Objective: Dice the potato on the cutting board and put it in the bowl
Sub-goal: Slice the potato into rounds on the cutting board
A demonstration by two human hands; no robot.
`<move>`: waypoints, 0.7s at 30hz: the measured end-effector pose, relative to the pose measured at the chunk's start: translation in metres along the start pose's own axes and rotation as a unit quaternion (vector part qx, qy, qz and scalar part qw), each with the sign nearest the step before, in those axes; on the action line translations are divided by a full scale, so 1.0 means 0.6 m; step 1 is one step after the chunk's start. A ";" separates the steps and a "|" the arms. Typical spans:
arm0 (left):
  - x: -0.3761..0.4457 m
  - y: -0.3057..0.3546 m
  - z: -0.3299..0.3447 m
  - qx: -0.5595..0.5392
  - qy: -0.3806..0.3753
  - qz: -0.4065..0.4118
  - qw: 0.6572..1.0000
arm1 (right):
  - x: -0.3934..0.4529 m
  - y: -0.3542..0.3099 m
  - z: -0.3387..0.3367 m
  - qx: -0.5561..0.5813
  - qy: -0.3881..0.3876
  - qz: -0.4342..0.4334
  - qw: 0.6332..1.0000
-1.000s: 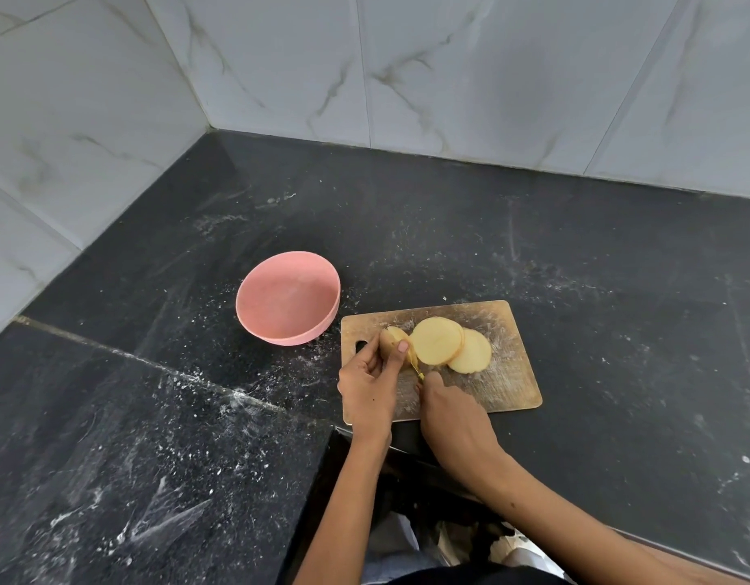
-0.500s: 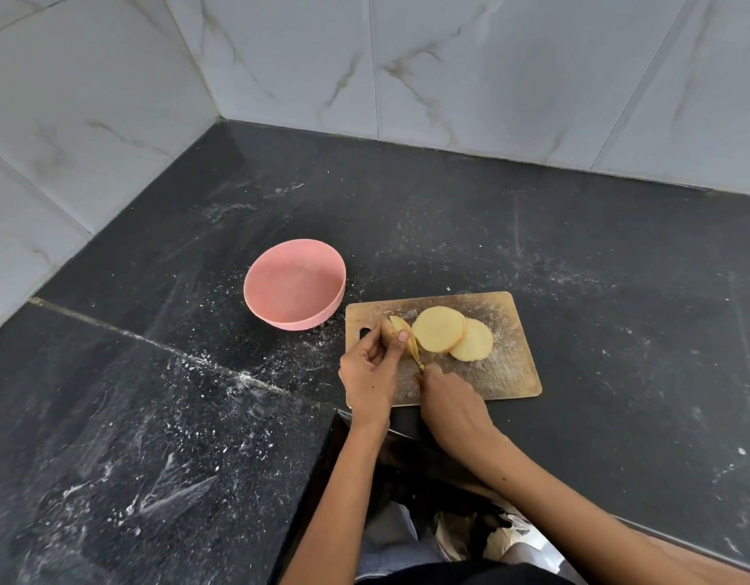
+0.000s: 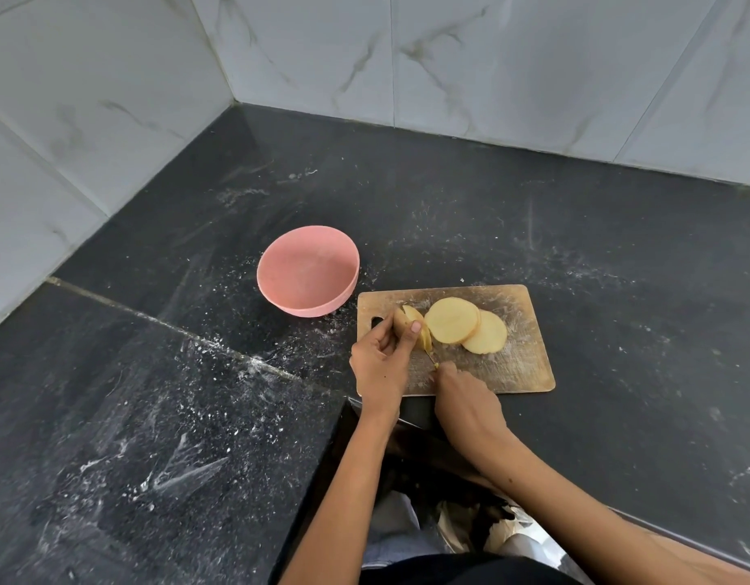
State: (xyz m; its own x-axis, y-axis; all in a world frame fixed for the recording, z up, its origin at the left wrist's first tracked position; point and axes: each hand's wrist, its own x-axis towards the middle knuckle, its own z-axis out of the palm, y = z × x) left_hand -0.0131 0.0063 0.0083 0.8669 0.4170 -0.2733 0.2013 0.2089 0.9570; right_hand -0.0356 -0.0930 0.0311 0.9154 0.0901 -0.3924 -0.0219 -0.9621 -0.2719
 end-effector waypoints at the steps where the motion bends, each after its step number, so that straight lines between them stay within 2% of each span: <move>1: 0.001 -0.001 -0.001 0.000 -0.003 0.000 1.000 | 0.003 -0.001 0.000 -0.003 -0.001 0.001 1.000; 6: 0.004 0.000 -0.004 0.003 -0.007 -0.002 1.000 | 0.026 -0.018 -0.002 -0.021 -0.004 0.003 1.000; 21: 0.001 0.002 -0.014 -0.039 -0.033 -0.025 0.998 | 0.011 0.008 -0.013 0.047 -0.061 -0.007 0.997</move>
State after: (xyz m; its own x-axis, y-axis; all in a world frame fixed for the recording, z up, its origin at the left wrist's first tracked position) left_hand -0.0161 0.0142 0.0082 0.8852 0.3459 -0.3112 0.2114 0.2968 0.9313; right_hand -0.0265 -0.0990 0.0337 0.8603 0.1397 -0.4903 -0.0525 -0.9324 -0.3577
